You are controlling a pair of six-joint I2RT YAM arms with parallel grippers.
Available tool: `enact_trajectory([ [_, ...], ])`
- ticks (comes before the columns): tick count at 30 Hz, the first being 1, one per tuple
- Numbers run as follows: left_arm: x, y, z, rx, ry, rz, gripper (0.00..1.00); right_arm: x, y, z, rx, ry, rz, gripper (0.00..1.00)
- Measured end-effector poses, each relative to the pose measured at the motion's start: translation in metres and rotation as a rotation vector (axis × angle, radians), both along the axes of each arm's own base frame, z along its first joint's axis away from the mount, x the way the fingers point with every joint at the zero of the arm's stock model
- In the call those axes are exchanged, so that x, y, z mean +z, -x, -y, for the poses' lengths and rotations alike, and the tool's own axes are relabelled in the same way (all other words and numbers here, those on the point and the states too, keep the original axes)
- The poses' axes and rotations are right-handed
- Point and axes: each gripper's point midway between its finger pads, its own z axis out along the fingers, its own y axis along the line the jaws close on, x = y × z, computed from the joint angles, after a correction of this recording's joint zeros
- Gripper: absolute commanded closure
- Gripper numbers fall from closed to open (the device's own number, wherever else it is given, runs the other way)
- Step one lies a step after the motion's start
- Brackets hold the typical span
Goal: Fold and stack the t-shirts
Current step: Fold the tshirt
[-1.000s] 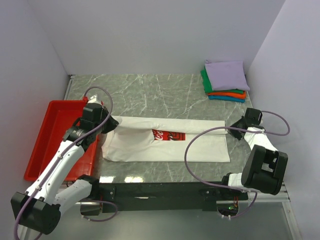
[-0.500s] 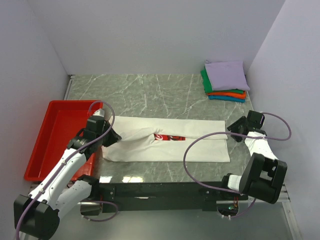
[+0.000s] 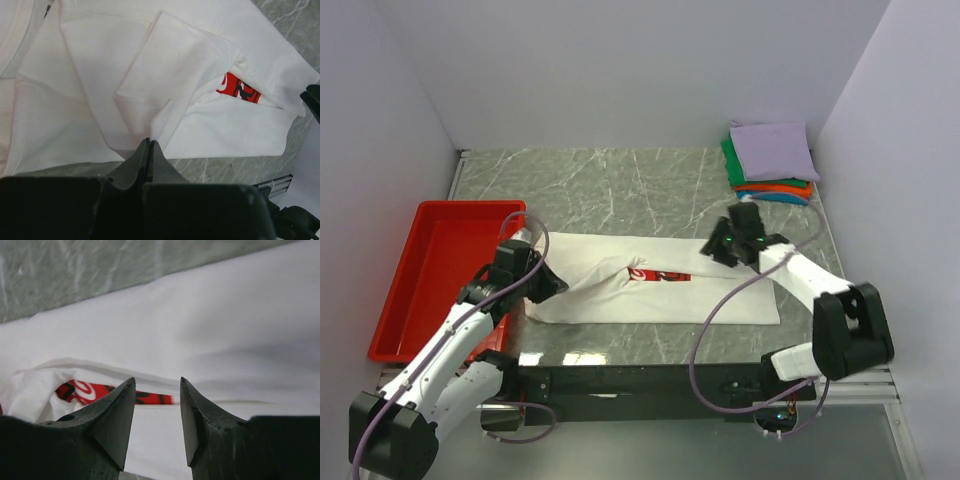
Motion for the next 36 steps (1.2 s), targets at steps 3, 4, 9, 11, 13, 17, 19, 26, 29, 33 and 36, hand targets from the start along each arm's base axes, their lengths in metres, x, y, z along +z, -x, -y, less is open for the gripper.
enact_trajectory([
  [3,-0.012,0.009,0.001,0.013,0.024,-0.039,1.00,0.001,-0.012,-0.053,0.119,0.013,-0.004,0.53],
  [4,-0.015,0.012,0.001,0.019,0.028,-0.052,1.00,0.002,-0.017,-0.072,0.156,0.019,0.000,0.53],
  [9,-0.026,0.021,-0.002,0.082,0.046,-0.123,1.00,0.006,-0.045,-0.140,0.262,0.040,0.037,0.55],
  [11,-0.027,0.023,-0.006,0.117,0.048,-0.140,1.00,0.003,-0.051,-0.161,0.291,0.047,0.040,0.55],
  [13,-0.027,0.026,-0.009,0.156,0.050,-0.154,1.00,-0.002,-0.055,-0.176,0.310,0.058,0.037,0.55],
  [17,-0.024,0.032,-0.016,0.231,0.066,-0.167,1.00,-0.012,-0.051,-0.189,0.332,0.089,0.016,0.56],
  [19,-0.022,0.034,-0.019,0.261,0.075,-0.166,1.00,-0.017,-0.047,-0.191,0.341,0.102,0.004,0.57],
  [26,-0.020,0.035,-0.021,0.304,0.093,-0.169,1.00,-0.023,-0.036,-0.195,0.366,0.121,-0.018,0.59],
  [29,-0.024,0.036,-0.022,0.308,0.087,-0.179,1.00,-0.026,-0.031,-0.197,0.380,0.125,-0.022,0.60],
  [33,-0.028,0.037,-0.022,0.307,0.084,-0.186,1.00,-0.041,-0.014,-0.196,0.412,0.139,-0.057,0.62],
  [36,-0.027,0.037,-0.022,0.302,0.085,-0.184,1.00,-0.050,-0.002,-0.193,0.429,0.146,-0.081,0.63],
])
